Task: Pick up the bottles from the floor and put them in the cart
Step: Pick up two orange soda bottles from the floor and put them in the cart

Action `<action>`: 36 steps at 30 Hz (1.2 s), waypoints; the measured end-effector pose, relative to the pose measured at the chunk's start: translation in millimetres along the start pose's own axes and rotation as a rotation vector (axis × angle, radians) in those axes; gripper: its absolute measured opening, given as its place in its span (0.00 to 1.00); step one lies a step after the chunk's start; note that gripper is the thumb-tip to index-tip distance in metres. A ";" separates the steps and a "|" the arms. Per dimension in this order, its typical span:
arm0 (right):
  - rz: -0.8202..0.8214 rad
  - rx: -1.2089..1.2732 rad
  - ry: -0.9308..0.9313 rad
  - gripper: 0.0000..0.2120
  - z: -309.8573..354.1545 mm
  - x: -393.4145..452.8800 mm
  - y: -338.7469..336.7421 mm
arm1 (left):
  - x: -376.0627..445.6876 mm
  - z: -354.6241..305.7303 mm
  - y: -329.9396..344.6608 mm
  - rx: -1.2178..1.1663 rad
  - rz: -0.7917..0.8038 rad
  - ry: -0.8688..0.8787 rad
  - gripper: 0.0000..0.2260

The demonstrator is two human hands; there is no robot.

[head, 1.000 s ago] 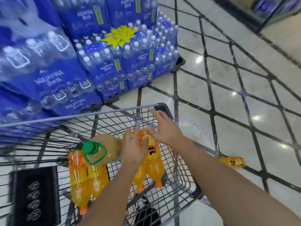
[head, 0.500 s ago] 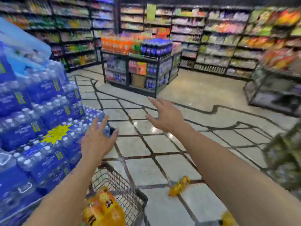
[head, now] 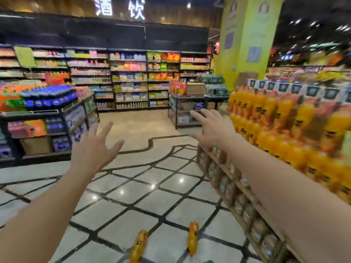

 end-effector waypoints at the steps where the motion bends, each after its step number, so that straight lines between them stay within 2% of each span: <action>1: 0.018 -0.048 0.037 0.38 -24.4 -12.0 -11.7 | 6.3 -21.2 -1.8 -0.012 0.000 0.035 0.36; 7: 0.080 -0.253 0.121 0.44 -152.2 -119.9 -65.3 | 26.8 -153.3 -5.9 -0.105 0.021 0.181 0.36; 11: 0.112 -0.259 0.308 0.44 -203.3 -114.7 -52.3 | 33.4 -226.9 -4.6 -0.140 0.019 0.232 0.36; 16: 0.135 -0.083 0.443 0.40 -226.7 -77.5 27.5 | 41.6 -295.4 25.1 -0.164 0.052 0.270 0.36; 22: 0.133 0.019 0.349 0.39 -252.2 -52.2 114.1 | 42.4 -356.0 84.8 -0.140 0.078 0.342 0.37; 29: 0.165 0.070 0.316 0.39 -274.2 -23.7 208.1 | 30.1 -385.8 184.6 -0.126 0.242 0.384 0.36; 36: 0.238 0.104 0.315 0.38 -283.7 22.2 307.0 | 59.2 -391.6 303.2 -0.143 0.361 0.386 0.35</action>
Point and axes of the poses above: each hand's wrist, its own x-axis towards the middle knuckle, its own y-axis out of the palm, z = x × y, the point moved 1 cm from there along x, towards the middle knuckle, and after that the axes turned 15 degrees about x, right-handed, at the moved point
